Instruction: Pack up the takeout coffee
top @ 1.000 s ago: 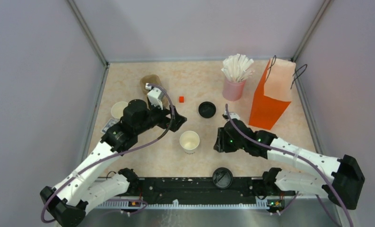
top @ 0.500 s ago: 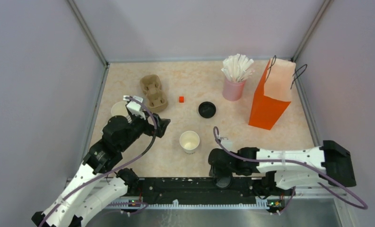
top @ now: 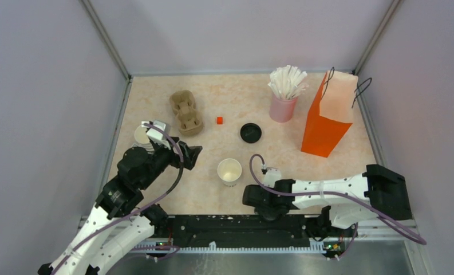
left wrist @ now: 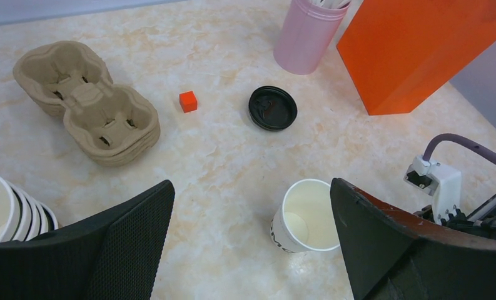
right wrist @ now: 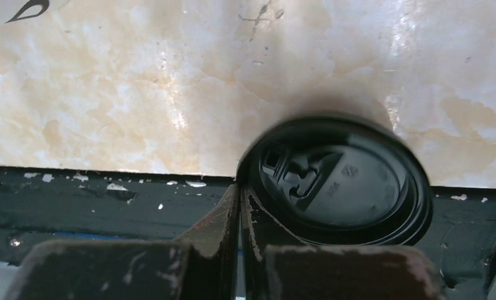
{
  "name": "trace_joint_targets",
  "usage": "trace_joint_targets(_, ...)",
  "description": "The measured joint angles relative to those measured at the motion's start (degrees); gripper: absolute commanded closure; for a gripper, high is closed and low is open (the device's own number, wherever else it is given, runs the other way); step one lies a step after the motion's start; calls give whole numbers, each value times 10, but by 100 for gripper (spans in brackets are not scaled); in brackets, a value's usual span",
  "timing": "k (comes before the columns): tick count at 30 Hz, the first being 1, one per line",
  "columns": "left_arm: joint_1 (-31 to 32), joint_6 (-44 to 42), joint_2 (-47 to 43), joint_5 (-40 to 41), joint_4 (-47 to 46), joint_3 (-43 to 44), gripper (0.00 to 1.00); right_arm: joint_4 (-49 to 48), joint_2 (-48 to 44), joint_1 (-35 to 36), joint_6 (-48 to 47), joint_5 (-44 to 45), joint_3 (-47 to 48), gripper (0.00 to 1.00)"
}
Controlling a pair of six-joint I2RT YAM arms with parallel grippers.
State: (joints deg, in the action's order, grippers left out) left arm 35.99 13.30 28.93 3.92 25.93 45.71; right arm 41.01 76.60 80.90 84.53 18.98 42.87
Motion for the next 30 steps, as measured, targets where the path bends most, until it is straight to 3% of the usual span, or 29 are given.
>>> trace_joint_targets(9, 0, 2, 7, -24, 2, 0, 5, 25, -43, 0, -47, 67, 23, 100)
trace_joint_targets(14, 0, 9, 36, -110, -8, 0, 6, -114, -189, 1, -181, 108, 5, 100)
trace_joint_targets(20, 0, 31, 71, -215, -32, 3, 2, -338, -354, 1, -373, 145, -100, 100)
trace_joint_targets(25, 0, 41, 106, -251, -49, 11, 2, -422, -364, 1, -489, 183, -109, 100)
trace_joint_targets(30, 0, 34, 145, -251, -56, 16, 2, -426, -315, 1, -543, 208, -85, 100)
